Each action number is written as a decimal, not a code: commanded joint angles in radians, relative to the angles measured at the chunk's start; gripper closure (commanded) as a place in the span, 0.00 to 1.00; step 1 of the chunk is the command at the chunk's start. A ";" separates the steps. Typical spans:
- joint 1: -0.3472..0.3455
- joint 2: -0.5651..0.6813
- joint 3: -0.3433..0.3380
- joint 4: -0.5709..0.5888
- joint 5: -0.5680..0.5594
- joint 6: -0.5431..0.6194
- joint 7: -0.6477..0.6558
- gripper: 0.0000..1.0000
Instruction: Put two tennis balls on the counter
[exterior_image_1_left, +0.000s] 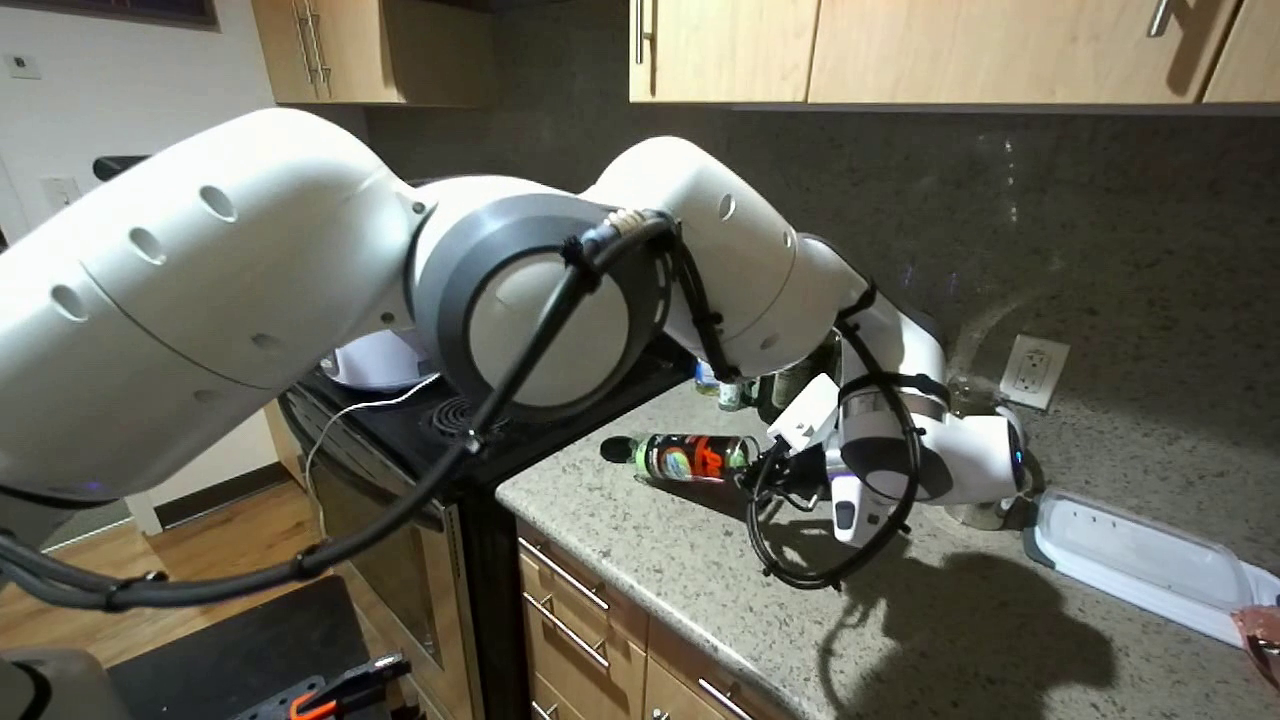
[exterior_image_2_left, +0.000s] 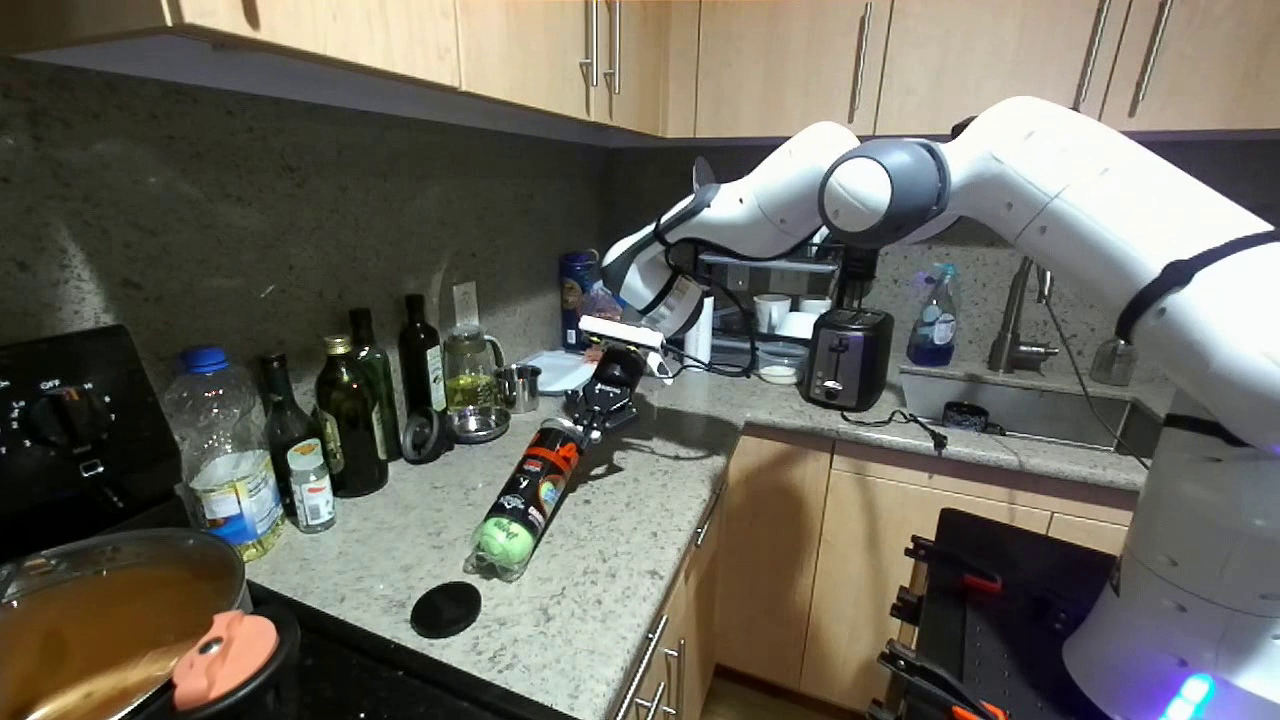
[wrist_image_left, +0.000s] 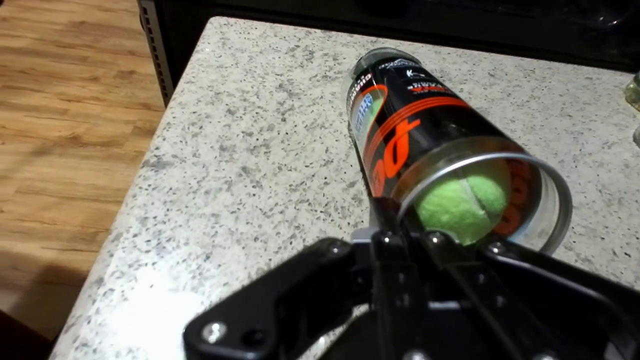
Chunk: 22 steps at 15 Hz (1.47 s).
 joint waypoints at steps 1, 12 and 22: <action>-0.015 0.096 -0.008 0.132 0.016 -0.060 0.082 0.99; -0.073 0.323 0.018 0.394 0.032 -0.168 0.250 0.99; -0.094 0.432 0.048 0.544 0.024 -0.206 0.351 0.99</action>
